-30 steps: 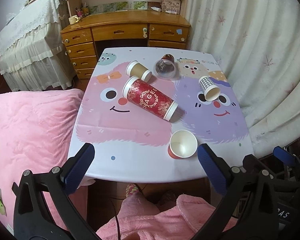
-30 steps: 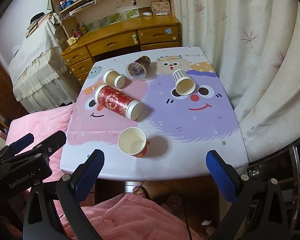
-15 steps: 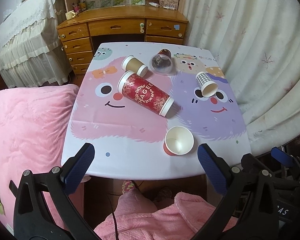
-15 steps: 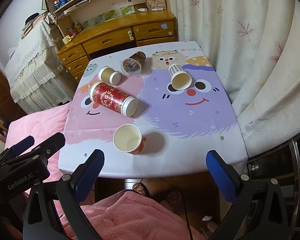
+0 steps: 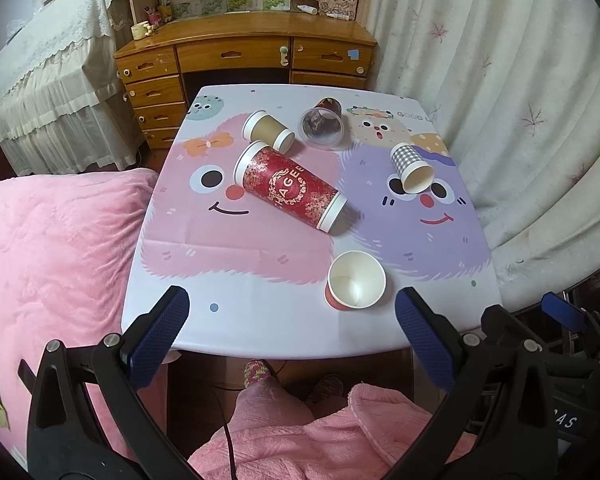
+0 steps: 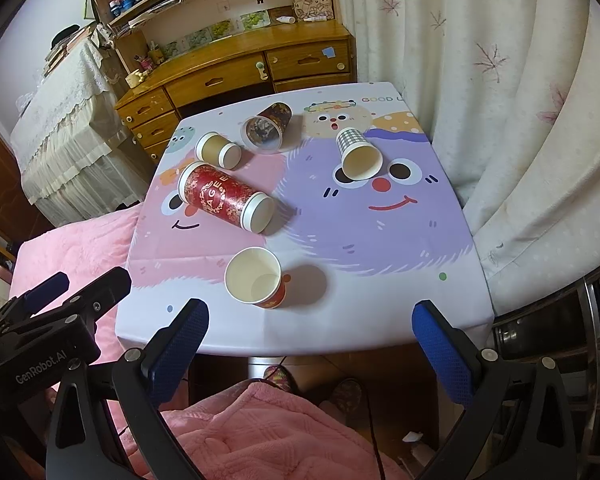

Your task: Flip cup upright

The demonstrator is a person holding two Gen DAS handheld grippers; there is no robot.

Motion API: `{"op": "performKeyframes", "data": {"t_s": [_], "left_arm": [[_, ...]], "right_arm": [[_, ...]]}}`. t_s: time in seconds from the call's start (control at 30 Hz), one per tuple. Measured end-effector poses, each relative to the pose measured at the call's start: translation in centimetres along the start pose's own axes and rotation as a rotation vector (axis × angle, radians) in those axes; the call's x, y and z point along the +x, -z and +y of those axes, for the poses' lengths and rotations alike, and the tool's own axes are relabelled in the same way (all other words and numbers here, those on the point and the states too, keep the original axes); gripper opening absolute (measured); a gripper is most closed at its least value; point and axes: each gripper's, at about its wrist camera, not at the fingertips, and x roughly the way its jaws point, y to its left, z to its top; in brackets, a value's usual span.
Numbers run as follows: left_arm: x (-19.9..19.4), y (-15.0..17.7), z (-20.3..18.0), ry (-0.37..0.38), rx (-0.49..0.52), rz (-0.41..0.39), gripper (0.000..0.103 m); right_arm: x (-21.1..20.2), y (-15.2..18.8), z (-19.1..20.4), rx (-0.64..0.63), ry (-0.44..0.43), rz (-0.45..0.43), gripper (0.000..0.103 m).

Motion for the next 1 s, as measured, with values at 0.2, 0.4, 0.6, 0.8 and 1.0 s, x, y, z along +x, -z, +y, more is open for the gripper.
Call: {"op": "performKeyframes", "data": {"t_s": [0.2, 0.4, 0.6, 0.8, 1.0], "left_arm": [[0.1, 0.0, 0.0, 0.000, 0.001, 0.004, 0.102], [0.0, 0.0, 0.0, 0.001, 0.001, 0.003, 0.102], [0.3, 0.3, 0.2, 0.000, -0.006, 0.011, 0.102], [0.5, 0.4, 0.3, -0.003, -0.005, 0.013, 0.102], [0.6, 0.5, 0.2, -0.003, -0.009, 0.020, 0.102]], "right_arm": [[0.0, 0.0, 0.1, 0.003, 0.002, 0.002, 0.103], [0.2, -0.1, -0.1, 0.002, -0.001, 0.008, 0.103], [0.6, 0.0, -0.2, 0.007, -0.014, 0.017, 0.103], [1.0, 0.0, -0.5, 0.011, -0.019, 0.025, 0.103], [1.0, -0.1, -0.5, 0.013, -0.020, 0.027, 0.103]]}}
